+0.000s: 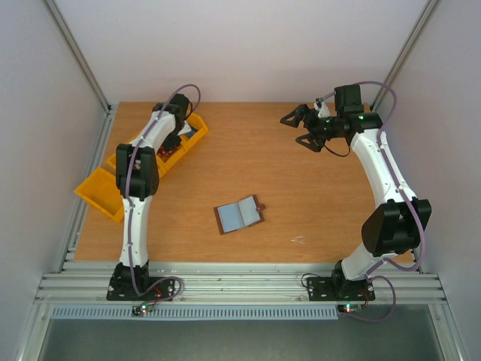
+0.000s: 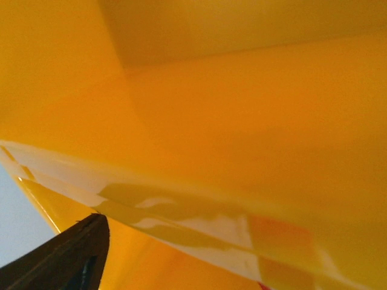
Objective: Take the credit cards out of the card holder
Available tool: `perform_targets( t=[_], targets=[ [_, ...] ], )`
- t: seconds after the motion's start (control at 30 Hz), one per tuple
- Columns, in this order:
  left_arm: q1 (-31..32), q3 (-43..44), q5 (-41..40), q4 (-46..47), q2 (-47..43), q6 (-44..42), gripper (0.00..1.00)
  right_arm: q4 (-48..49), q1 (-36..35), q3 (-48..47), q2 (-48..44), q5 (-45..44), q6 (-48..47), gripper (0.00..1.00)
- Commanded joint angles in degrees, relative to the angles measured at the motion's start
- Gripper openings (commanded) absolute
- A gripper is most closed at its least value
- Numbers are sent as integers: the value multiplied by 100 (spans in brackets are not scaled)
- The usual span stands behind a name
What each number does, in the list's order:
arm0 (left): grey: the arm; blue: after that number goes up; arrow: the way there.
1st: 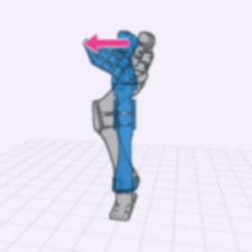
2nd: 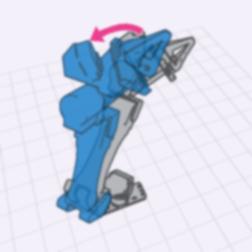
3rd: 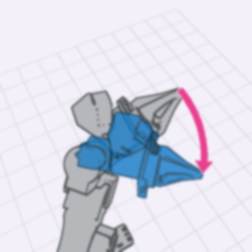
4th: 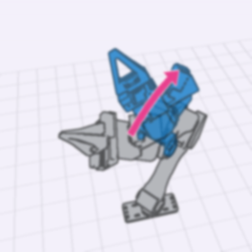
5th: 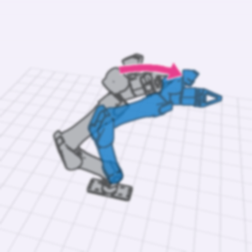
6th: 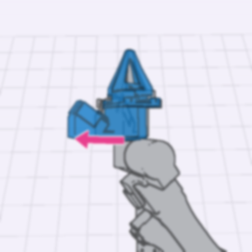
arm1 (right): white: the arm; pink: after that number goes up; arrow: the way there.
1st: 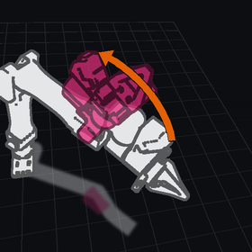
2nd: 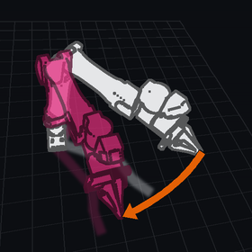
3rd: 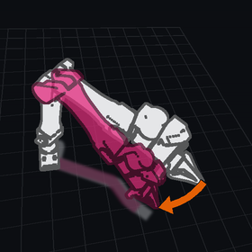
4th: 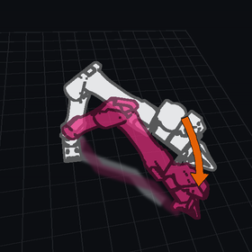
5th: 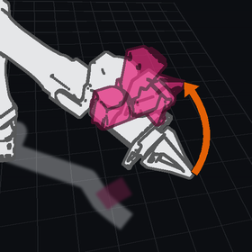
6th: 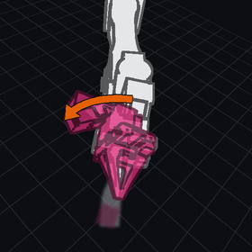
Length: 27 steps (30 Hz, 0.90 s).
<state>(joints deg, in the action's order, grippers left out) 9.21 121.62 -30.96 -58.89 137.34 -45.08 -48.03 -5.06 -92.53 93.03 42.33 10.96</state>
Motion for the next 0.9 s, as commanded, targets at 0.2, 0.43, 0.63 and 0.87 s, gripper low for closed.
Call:
perform_targets(
  t=[0.2,0.43,0.63,0.87],
  targets=[
    [-40,-128,523,-469,-794,157,99,-112,40,-186,-167,177,-209,99],
    [-55,21,1801,-1145,-1464,364,99,-288,35,-230,-381,170,-515,98],
    [-329,-1230,4650,-174,-3145,1627,99,223,56,126,-1000,-414,-1405,99],
    [-784,-3617,4470,2360,-4759,4349,99,2512,352,2348,-2476,-2346,-2491,98]
  ],
)
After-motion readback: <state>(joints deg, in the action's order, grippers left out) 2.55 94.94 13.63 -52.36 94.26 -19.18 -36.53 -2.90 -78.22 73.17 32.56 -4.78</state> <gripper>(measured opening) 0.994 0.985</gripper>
